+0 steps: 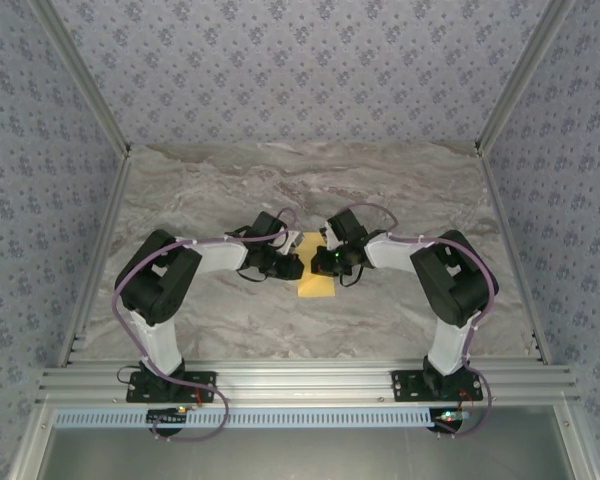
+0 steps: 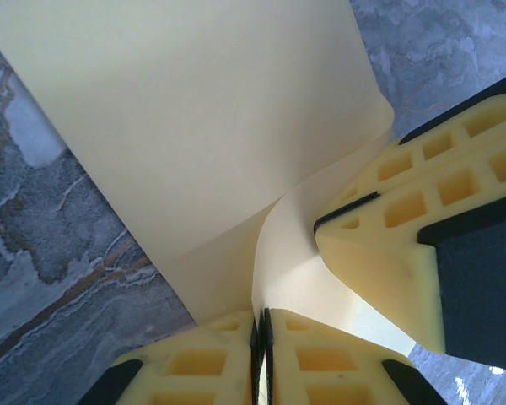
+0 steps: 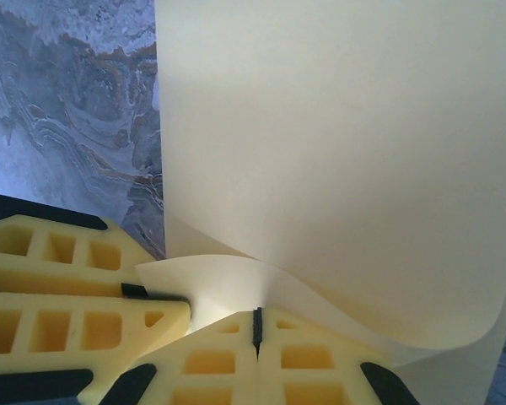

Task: Fold a paper plane with a square sheet of paper (fold left side to right side)
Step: Fold the triangle a second time at the center of the table.

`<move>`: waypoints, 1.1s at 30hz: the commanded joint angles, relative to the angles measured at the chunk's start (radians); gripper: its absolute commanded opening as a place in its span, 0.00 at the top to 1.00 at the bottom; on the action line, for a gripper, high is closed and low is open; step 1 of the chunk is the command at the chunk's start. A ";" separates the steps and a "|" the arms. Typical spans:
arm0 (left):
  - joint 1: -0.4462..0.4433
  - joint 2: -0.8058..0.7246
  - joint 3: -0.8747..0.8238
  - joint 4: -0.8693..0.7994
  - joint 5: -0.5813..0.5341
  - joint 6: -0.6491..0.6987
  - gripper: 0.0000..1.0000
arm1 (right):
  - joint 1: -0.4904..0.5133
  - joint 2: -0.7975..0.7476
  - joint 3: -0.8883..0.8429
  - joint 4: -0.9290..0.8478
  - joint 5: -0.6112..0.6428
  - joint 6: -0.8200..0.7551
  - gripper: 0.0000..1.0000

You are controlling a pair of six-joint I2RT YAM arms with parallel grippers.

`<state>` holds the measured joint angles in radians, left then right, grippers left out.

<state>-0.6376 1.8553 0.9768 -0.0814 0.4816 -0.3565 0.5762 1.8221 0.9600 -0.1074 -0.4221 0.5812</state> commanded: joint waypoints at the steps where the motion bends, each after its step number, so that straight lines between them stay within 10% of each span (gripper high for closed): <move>1: -0.013 -0.008 -0.017 -0.017 -0.020 0.002 0.88 | 0.002 0.026 -0.022 -0.046 0.031 -0.026 1.00; 33: -0.058 -0.165 -0.097 0.041 0.133 -0.098 0.75 | 0.001 0.043 -0.027 -0.105 0.056 -0.050 1.00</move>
<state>-0.6842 1.6627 0.8795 -0.0971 0.5652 -0.4305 0.5762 1.8233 0.9524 -0.1017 -0.4187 0.5556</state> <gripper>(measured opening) 0.247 0.027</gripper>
